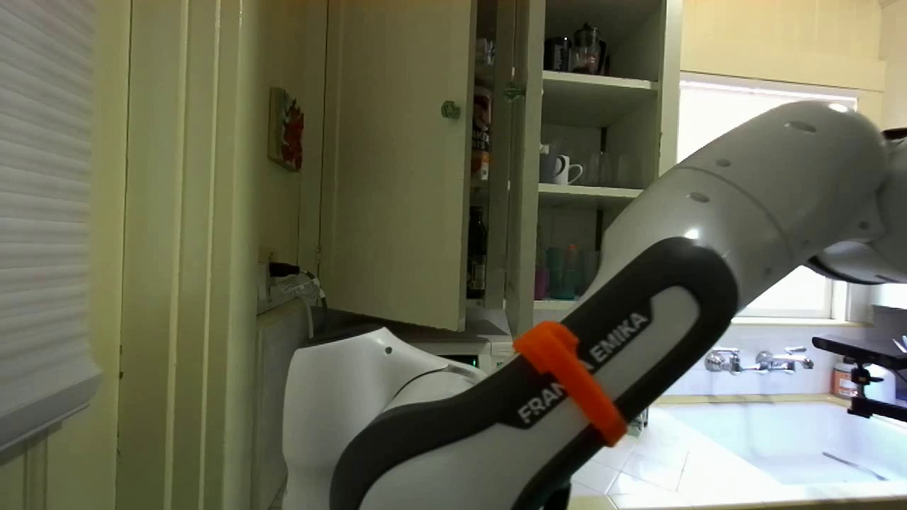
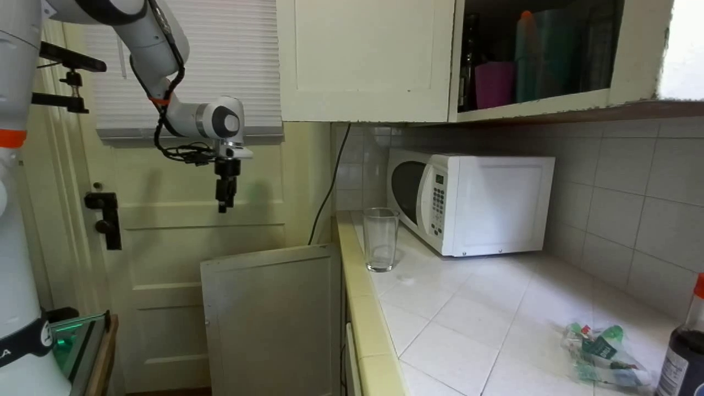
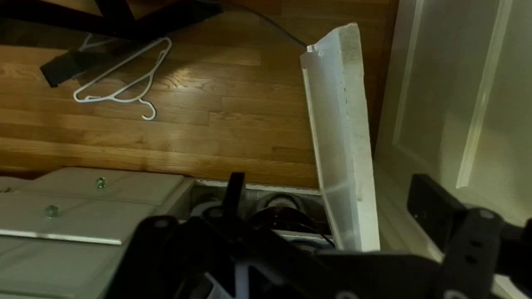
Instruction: Close the cabinet door on the left then open the topmost drawer.
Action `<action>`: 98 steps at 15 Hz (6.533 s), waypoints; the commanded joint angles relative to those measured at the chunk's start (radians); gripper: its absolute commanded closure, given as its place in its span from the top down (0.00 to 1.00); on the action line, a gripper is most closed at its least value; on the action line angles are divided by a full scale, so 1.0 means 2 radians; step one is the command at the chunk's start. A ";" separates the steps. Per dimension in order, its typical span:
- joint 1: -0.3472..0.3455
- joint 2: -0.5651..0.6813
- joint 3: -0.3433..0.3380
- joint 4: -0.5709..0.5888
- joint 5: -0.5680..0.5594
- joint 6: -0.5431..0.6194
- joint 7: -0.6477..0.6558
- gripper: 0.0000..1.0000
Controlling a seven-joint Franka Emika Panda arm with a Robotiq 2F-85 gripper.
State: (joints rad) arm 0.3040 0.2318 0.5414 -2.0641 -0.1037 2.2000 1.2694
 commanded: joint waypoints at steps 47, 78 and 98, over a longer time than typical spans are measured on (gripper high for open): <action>0.245 0.368 -0.272 0.330 -0.059 -0.372 -0.072 1.00; 0.187 0.306 -0.178 0.250 0.001 -0.120 0.161 1.00; 0.080 0.262 -0.202 0.018 0.110 0.204 0.201 1.00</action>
State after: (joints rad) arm 0.4873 0.8184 0.1363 -1.8984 0.1006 2.4952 1.7035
